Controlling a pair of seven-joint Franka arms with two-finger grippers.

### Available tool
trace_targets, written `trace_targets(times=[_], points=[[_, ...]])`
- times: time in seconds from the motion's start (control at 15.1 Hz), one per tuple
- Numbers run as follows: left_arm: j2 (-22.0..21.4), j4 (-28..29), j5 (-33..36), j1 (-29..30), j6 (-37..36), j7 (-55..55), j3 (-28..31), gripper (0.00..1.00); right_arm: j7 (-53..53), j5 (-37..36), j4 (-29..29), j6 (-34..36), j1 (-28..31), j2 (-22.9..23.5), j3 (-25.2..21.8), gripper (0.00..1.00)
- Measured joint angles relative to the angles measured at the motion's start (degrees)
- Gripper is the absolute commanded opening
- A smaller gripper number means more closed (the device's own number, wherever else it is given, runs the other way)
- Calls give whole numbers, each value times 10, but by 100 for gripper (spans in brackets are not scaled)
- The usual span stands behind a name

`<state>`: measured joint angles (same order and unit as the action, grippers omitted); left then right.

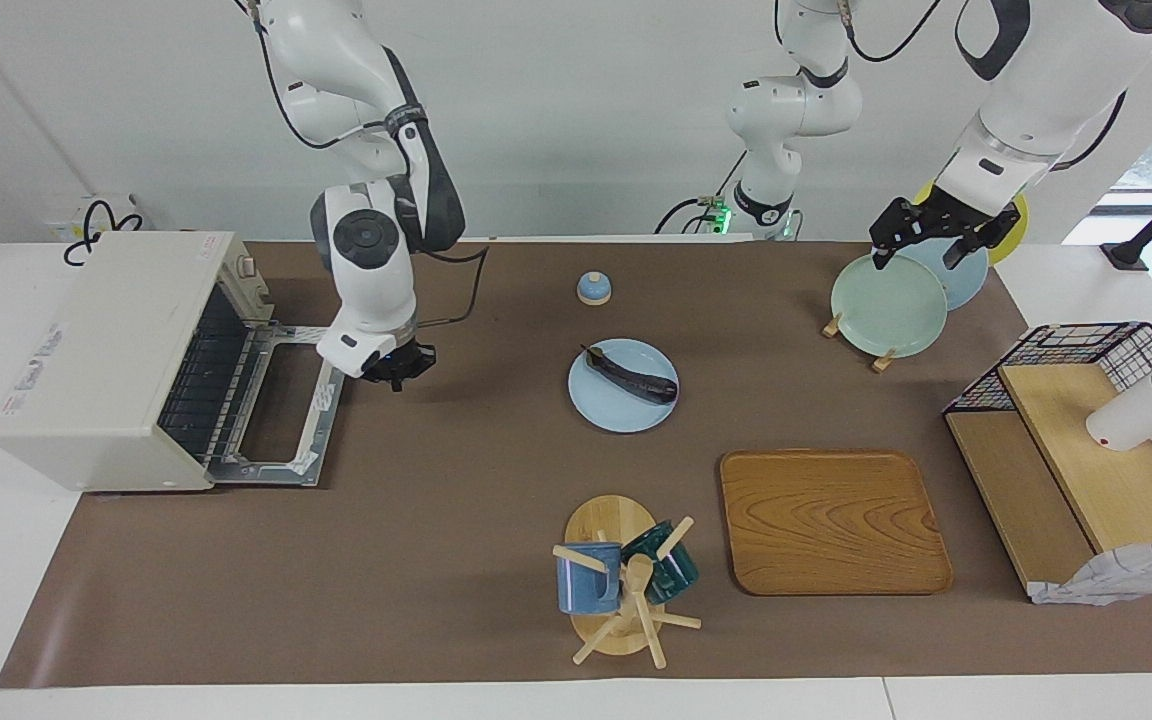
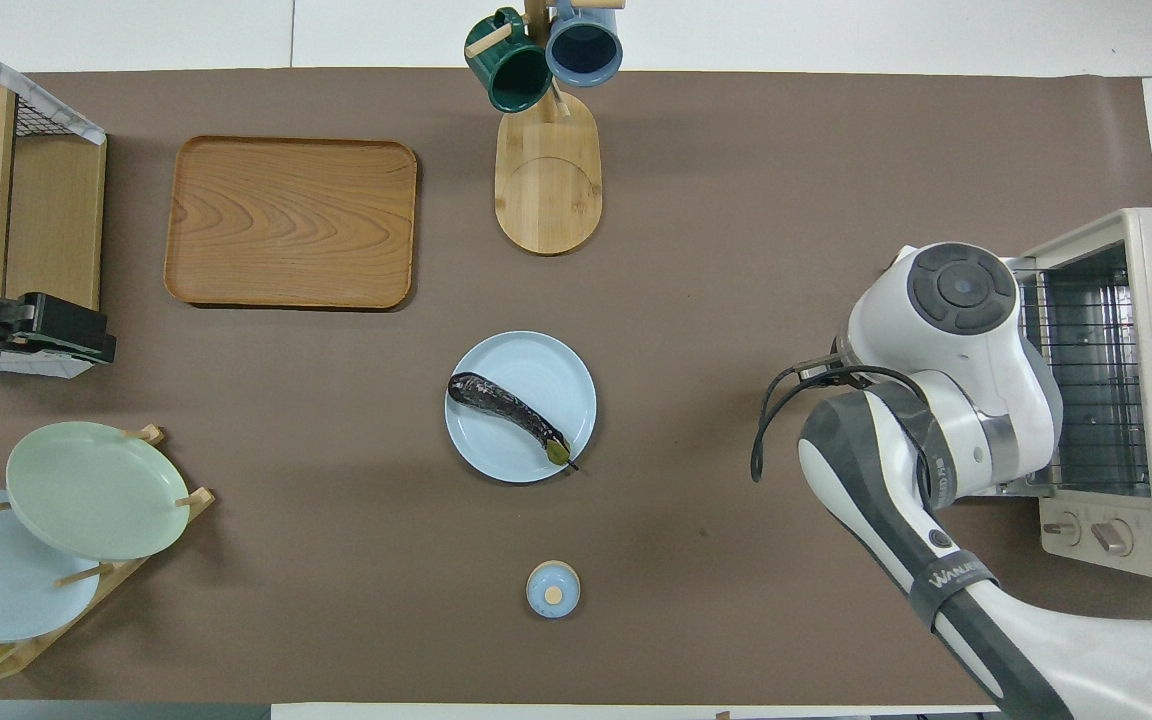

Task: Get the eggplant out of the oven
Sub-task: 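Release the plate and withdraw the right gripper while the left gripper reaches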

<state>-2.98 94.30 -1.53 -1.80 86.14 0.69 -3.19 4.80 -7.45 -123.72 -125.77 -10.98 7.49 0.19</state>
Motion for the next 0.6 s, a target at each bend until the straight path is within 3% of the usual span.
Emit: trace_targets(times=[0.33,0.6], points=[[-5,9,0,-9,-6,13,-8,100,-45,-2,-61,-73,38,-7,1,0],[-13,27,0,-37,-5,84,-10,100,-87,-4,-75,-84,61,-8,0,0]])
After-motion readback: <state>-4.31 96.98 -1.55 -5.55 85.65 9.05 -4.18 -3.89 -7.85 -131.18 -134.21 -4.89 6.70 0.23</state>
